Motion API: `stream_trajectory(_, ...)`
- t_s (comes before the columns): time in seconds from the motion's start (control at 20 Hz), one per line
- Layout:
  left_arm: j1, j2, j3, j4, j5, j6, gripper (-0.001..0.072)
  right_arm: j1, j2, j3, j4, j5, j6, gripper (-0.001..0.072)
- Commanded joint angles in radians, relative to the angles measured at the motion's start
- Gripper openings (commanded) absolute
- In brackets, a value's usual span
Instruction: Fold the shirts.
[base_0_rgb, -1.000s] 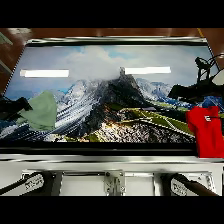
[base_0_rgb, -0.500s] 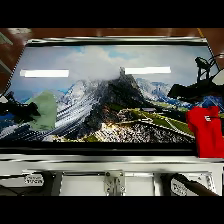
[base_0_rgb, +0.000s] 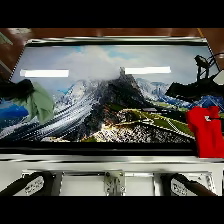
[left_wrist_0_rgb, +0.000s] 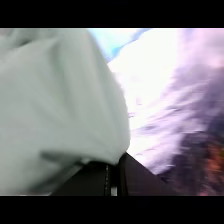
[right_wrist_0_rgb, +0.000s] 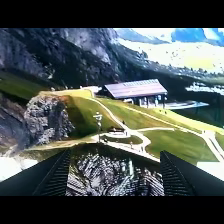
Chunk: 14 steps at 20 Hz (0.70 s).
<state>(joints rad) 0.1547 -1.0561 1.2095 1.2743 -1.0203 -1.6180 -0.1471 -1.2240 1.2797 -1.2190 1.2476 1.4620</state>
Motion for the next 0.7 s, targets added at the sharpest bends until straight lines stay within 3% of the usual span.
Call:
stream_trajectory(0.0, -0.207, 0.265, 0.019, -0.067, 0.0, -0.101, 0.0033, 0.0, 0.082, 0.001, 0.02, -0.003, -0.043, 0.0674)
stream_trajectory(0.1, -0.356, 0.348, 0.002, -0.067, 0.049, -0.19, 0.0033, 0.0, 0.172, 0.003, 0.013, -0.012, -0.049, 0.0674)
stream_trajectory(0.25, -0.587, 0.356, -0.072, -0.062, 0.227, -0.259, 0.0033, 0.001, 0.303, 0.003, 0.013, 0.009, -0.048, 0.0674)
stream_trajectory(0.5, -0.853, 0.136, -0.31, -0.063, 0.494, -0.353, 0.0033, 0.001, 0.346, -0.037, 0.006, 0.211, -0.041, 0.0674)
stream_trajectory(0.65, -0.871, -0.033, -0.383, -0.077, 0.505, -0.446, 0.0049, 0.002, 0.346, -0.205, 0.019, 0.2, -0.032, 0.0674)
